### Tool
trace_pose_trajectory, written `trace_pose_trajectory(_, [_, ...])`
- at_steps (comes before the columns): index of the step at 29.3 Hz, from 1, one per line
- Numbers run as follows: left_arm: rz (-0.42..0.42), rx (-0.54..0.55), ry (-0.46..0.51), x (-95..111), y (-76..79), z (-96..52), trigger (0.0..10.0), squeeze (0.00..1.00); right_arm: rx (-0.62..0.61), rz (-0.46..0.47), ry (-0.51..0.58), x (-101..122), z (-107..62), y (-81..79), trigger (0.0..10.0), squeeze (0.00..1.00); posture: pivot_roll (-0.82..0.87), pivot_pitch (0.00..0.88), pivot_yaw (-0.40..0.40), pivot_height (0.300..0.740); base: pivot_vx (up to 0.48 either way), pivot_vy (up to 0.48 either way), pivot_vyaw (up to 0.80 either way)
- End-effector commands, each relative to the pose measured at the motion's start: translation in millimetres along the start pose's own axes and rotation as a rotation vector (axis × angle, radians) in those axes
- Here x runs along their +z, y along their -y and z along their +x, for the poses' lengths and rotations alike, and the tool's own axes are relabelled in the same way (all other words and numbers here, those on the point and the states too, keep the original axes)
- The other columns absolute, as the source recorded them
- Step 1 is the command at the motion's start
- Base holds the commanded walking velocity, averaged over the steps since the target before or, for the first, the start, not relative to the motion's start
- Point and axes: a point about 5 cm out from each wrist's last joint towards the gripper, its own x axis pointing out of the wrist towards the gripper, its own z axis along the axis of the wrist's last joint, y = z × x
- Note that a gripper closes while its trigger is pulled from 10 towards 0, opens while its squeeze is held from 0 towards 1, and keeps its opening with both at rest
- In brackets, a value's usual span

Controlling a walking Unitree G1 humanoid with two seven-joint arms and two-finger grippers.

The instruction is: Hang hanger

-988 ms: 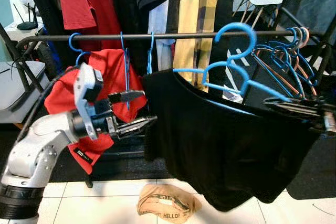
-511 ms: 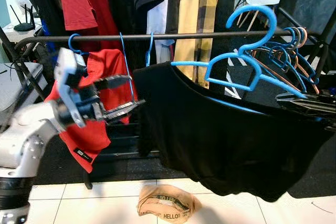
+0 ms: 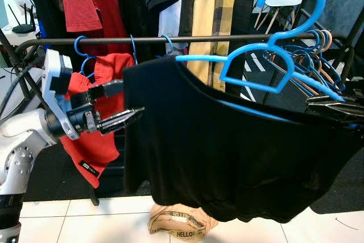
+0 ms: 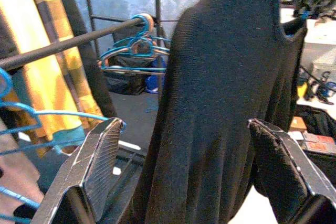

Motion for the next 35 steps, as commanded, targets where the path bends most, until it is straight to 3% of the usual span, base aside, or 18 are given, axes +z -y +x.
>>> trace_pose_trajectory(1, [-0.019,-0.024,-0.015,-2.9,2.9,0.9,10.0,0.00,0.038,-0.023,0.021,5.5,7.2,-1.9,10.0,0.00,-0.06,0.000,0.029,0.740,0.000,0.000,0.00])
trace_pose_trajectory(4, [-0.028,-0.028,-0.017,-3.3,3.0,0.5,10.0,0.00,0.040,-0.025,0.023,6.2,8.5,-1.4,10.0,0.00,-0.06,0.000,0.029,0.740,0.000,0.000,0.00])
trace_pose_trajectory(5, [-0.039,-0.033,-0.014,-3.2,3.4,-0.2,0.0,0.00,0.035,-0.029,0.026,7.1,9.7,0.0,10.0,0.00,-0.06,0.000,0.028,0.740,0.000,0.000,0.00])
trace_pose_trajectory(20, [-0.005,0.027,-0.013,8.8,-7.7,-16.2,0.0,0.00,-0.021,-0.033,0.027,7.6,5.4,2.4,10.0,0.00,-0.05,0.000,0.026,0.740,0.000,0.000,0.00])
trace_pose_trajectory(26, [0.050,0.150,0.068,26.8,-23.1,-27.6,0.0,0.00,-0.102,0.054,-0.032,-20.7,-4.6,1.3,10.0,0.00,-0.05,0.003,0.027,0.740,0.000,0.000,0.00])
trace_pose_trajectory(35, [0.078,0.235,0.133,36.1,-33.1,-31.0,0.0,0.00,-0.131,0.099,-0.064,-36.6,-6.4,-0.2,10.0,0.00,-0.05,0.005,0.030,0.740,0.000,0.000,0.00])
